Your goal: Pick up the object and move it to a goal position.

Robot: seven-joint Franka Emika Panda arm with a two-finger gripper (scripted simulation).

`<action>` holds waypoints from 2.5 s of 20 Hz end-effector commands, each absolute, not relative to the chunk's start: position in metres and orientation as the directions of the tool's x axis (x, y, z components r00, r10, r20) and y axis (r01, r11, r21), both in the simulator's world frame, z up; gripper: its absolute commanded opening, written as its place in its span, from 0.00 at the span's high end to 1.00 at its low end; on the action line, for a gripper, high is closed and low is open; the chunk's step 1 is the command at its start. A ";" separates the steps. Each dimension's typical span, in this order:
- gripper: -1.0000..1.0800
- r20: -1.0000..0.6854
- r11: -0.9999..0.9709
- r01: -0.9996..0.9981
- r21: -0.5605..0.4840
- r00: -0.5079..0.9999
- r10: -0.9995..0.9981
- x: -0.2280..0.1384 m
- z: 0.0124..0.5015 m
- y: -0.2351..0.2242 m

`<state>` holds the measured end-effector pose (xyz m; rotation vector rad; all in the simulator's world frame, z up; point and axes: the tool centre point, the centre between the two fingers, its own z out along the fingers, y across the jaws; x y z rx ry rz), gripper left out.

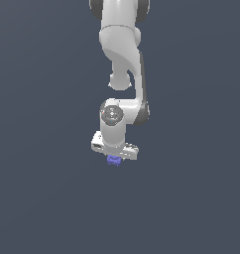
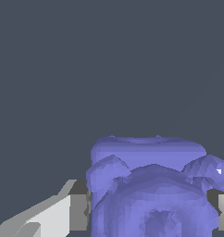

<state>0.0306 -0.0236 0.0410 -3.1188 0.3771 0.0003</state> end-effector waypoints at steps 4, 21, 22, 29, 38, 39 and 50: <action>1.00 0.000 -0.971 -0.239 0.000 0.971 -0.239 0.031 0.041 -0.024; 1.00 0.000 -0.971 -0.239 0.000 0.971 -0.239 0.029 0.104 -0.038; 1.00 0.000 -0.971 -0.239 0.000 0.971 -0.239 0.029 0.113 -0.040; 1.00 0.000 -0.971 -0.239 0.000 0.971 -0.239 0.028 0.192 -0.058; 1.00 0.000 -0.971 -0.239 0.000 0.971 -0.239 0.028 0.298 -0.082; 1.00 0.000 -0.971 -0.239 0.000 0.971 -0.239 0.028 0.310 -0.084; 1.00 0.000 -0.971 -0.239 0.000 0.971 -0.239 0.030 0.417 -0.109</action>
